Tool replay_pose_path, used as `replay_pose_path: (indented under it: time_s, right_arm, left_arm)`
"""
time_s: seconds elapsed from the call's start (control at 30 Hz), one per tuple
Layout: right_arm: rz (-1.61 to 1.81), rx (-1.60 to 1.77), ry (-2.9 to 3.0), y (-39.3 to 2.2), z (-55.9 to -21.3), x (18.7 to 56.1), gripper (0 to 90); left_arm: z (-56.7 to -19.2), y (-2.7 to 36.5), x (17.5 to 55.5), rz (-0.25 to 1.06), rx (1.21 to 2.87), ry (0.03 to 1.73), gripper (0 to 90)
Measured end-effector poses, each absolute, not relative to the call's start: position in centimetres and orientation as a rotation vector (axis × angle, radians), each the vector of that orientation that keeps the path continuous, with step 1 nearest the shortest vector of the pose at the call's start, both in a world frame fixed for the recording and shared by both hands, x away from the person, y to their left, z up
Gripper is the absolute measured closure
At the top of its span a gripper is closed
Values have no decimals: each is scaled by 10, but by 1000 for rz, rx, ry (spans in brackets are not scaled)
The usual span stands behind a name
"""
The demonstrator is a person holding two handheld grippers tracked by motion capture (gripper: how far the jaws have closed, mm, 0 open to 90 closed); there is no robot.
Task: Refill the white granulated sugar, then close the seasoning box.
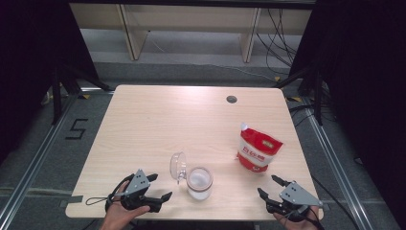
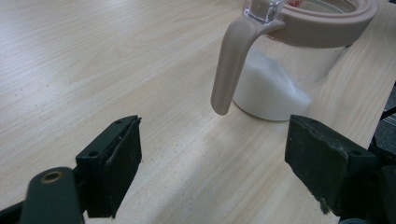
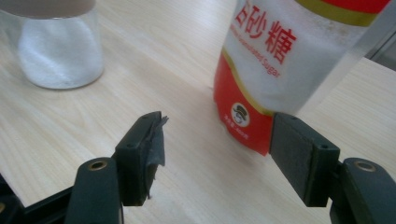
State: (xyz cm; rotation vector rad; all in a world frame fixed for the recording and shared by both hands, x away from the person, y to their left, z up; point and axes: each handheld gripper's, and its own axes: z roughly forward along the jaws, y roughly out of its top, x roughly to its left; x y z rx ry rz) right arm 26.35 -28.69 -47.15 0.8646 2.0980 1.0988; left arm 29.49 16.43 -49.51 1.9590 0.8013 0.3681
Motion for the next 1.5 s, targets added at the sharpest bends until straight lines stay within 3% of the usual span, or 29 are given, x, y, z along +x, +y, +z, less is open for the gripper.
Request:
replay_pose_path:
  time_s: [0.27,0.57,0.73,0.93,1.03,1.5]
  right_arm:
    - [1084,841,2119,-288,-474,266,362]
    - [1087,844,2121,-287,-474,266,362]
    - [1081,848,2115,-288,-474,265,362]
    - [1077,831,2128,-285,-474,265,361]
    - [1085,833,2128,-284,-474,265,361]
    - [1083,837,2124,-284,-475,265,359]
  left_arm:
    - [-492,167,295,366,1945,807,190]
    - [-486,171,295,386,1955,778,272]
    - [-488,171,293,381,1976,754,436]
    - [-482,170,288,396,1973,734,791]
    - [-478,170,287,400,1953,733,885]
    - [-454,163,287,429,1942,659,893]
